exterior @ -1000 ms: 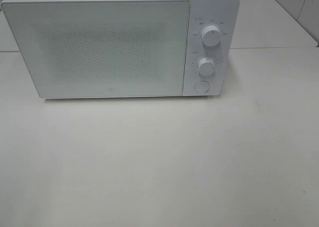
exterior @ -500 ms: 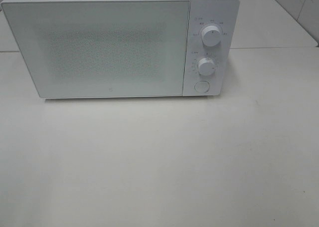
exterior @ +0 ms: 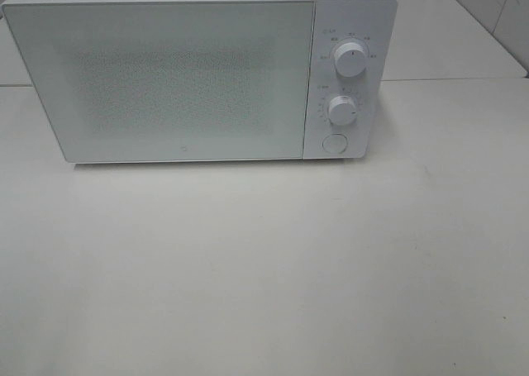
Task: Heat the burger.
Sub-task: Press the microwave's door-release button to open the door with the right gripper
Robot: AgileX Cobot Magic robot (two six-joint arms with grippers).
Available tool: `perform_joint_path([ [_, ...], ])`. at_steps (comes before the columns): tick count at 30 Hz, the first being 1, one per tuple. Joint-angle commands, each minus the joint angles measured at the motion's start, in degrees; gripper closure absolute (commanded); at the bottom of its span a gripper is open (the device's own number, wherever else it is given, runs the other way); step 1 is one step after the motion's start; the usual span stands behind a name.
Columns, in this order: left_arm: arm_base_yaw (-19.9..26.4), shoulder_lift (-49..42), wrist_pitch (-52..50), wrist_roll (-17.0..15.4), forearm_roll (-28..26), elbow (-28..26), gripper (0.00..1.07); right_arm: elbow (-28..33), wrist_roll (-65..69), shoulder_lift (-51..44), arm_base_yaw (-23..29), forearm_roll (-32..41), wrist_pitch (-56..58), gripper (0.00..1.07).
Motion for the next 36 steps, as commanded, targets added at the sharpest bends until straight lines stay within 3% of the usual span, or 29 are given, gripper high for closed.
perform_joint_path([
  [1, -0.11, -1.15, -0.52, 0.06, -0.23, 0.23, 0.04, -0.4, 0.46, 4.07, -0.4, -0.29, -5.44, 0.42],
  [25, -0.11, -1.15, -0.52, 0.06, -0.23, 0.23, 0.04, -0.34, 4.53, 32.89, -0.4, -0.29, -32.09, 0.42],
  [36, -0.11, -1.15, -0.52, 0.06, -0.23, 0.23, 0.04, 1.66, 4.76, 45.55, -0.4, -0.46, -52.88, 0.42],
])
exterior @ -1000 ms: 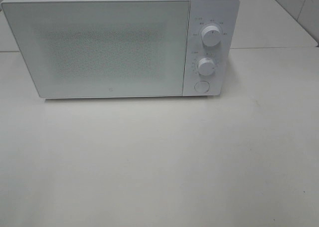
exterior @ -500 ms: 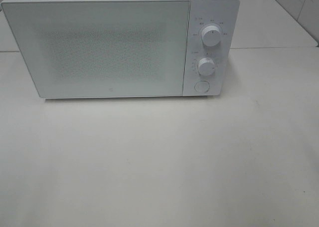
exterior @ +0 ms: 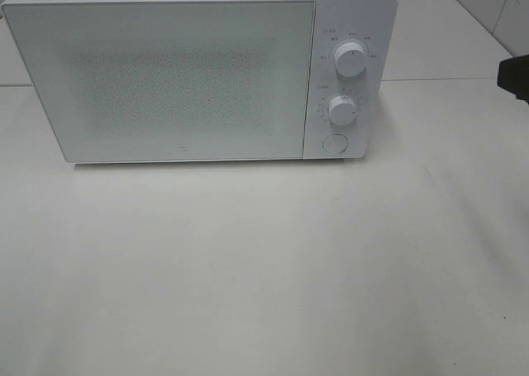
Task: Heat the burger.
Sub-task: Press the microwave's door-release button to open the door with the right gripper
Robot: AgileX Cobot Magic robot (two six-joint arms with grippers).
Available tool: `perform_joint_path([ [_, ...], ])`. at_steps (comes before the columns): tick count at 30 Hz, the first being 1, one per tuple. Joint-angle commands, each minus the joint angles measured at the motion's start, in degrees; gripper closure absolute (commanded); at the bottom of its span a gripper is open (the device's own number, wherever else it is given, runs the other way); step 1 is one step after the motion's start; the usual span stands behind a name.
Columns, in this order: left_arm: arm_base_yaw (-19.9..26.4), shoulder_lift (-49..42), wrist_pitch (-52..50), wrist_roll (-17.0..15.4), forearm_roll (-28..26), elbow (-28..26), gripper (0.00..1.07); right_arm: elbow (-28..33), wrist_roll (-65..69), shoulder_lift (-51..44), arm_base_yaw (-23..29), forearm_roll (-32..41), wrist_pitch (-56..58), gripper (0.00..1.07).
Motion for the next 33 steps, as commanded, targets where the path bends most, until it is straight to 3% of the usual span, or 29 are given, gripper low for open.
perform_joint_path([
  [1, -0.11, -1.15, -0.52, 0.06, -0.23, 0.23, 0.04, 1.83, 0.4, 2.81, -0.4, -0.52, -9.34, 0.42],
  [10, -0.11, -1.15, -0.52, 0.06, -0.23, 0.23, 0.04, 8.08, 0.17, 11.63, -0.4, -0.29, -28.65, 0.42],
  [23, -0.11, -1.15, -0.52, 0.06, -0.23, 0.23, 0.04, 8.82, -5.56, 25.1, -0.29, 7.51, -41.6, 0.42],
  [33, -0.11, -1.15, -0.52, 0.06, -0.23, 0.23, 0.04, 8.88, -17.76, 32.72, 10.89, 25.38, -50.31, 0.42],
])
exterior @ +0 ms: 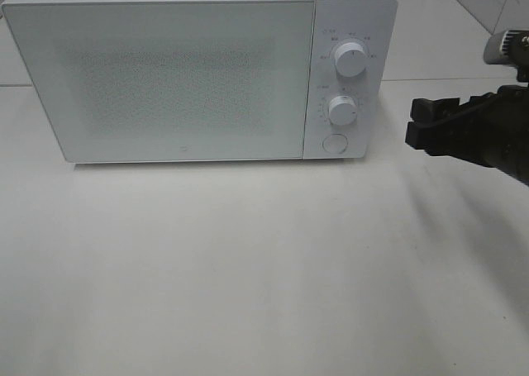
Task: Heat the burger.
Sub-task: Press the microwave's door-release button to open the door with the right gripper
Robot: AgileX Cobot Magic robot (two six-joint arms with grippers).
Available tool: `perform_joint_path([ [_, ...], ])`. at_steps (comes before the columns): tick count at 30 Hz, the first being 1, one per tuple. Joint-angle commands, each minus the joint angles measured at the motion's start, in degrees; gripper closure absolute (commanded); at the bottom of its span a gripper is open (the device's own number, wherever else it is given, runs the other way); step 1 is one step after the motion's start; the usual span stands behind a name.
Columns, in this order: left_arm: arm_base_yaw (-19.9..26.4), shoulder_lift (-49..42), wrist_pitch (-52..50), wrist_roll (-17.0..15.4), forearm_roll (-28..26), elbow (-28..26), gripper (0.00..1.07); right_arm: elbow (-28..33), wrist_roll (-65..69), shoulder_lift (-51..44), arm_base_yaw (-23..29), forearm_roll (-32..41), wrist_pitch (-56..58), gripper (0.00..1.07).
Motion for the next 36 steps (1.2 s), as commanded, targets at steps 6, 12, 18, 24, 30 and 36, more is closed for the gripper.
perform_joint_path([
  [6, -0.11, -1.15, -0.52, 0.06, -0.23, 0.23, 0.04, 0.0, -4.87, 4.64, 9.68, 12.38, -7.1, 0.42],
  [12, -0.11, -1.15, -0.52, 0.06, -0.23, 0.23, 0.04, 0.0, -7.05, 7.28, 16.56, 20.4, -11.4, 0.42],
  [18, -0.11, -1.15, -0.52, 0.06, -0.23, 0.23, 0.04, -0.06, -10.49, 10.26, 24.06, 29.97, -17.3, 0.42],
  [24, -0.11, -1.15, -0.52, 0.06, -0.23, 0.23, 0.04, -0.11, -10.89, 10.89, 29.68, 35.92, -19.54, 0.42],
  [30, -0.11, -1.15, -0.52, 0.06, -0.23, 0.23, 0.04, -0.11, -9.4, 10.89, 31.46, 37.01, -19.48, 0.42],
  [36, -0.11, -1.15, -0.52, 0.06, -0.23, 0.23, 0.04, -0.11, -2.46, 10.89, 31.46, 37.01, -19.42, 0.42],
])
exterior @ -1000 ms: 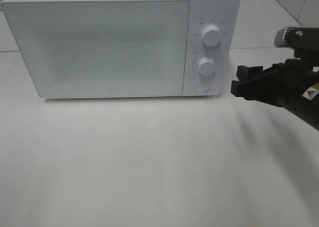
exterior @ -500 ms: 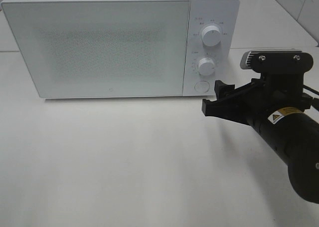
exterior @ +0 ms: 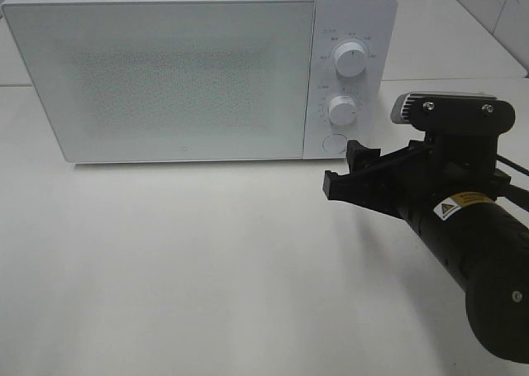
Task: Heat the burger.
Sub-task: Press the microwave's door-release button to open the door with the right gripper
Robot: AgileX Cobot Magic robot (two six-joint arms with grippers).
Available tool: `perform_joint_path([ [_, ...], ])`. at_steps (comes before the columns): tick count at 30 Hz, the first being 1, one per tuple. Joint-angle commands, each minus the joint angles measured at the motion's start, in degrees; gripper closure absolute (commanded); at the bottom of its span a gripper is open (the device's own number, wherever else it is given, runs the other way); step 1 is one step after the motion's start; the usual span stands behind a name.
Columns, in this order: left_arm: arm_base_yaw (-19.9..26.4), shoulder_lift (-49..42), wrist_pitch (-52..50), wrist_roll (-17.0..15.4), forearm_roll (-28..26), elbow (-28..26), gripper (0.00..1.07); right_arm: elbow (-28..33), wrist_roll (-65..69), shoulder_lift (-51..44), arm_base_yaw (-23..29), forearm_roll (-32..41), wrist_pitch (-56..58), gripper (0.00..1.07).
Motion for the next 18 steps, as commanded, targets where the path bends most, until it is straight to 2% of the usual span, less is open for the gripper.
perform_joint_path([
  [1, -0.11, -1.15, -0.52, 0.06, -0.23, 0.23, 0.04, 0.0, 10.14, -0.06, 0.23, -0.06, -0.06, 0.43],
  [3, -0.11, -1.15, -0.52, 0.06, -0.23, 0.23, 0.04, 0.0, 13.52, -0.06, 0.23, -0.06, 0.29, 0.44],
  [5, -0.11, -1.15, -0.52, 0.06, -0.23, 0.23, 0.04, 0.0, 28.76, -0.06, 0.23, -0.34, 1.43, 0.51],
  [8, -0.11, -1.15, -0.52, 0.06, -0.23, 0.23, 0.04, 0.0, 33.23, -0.06, 0.23, -0.63, 1.83, 0.53],
  [10, -0.11, -1.15, -0.52, 0.06, -0.23, 0.23, 0.04, 0.0, 50.02, -0.06, 0.23, -2.18, 2.81, 0.64],
  [11, -0.11, -1.15, -0.52, 0.06, -0.23, 0.23, 0.04, 0.0, 50.02, -0.06, 0.23, -2.18, 2.81, 0.64],
  [13, -0.11, -1.15, -0.52, 0.06, -0.23, 0.23, 0.04, 0.0, 59.13, -0.06, 0.23, -2.75, 4.01, 0.73],
  [16, -0.11, -1.15, -0.52, 0.06, -0.23, 0.23, 0.04, 0.0, 60.96, -0.06, 0.23, -2.75, 4.24, 0.76],
  [17, -0.11, -1.15, -0.52, 0.06, -0.23, 0.23, 0.04, 0.0, 64.86, -0.06, 0.23, -2.75, 4.87, 0.84],
  [18, -0.11, -1.15, -0.52, 0.06, -0.23, 0.23, 0.04, 0.0, 64.86, -0.06, 0.23, -2.75, 4.87, 0.84],
])
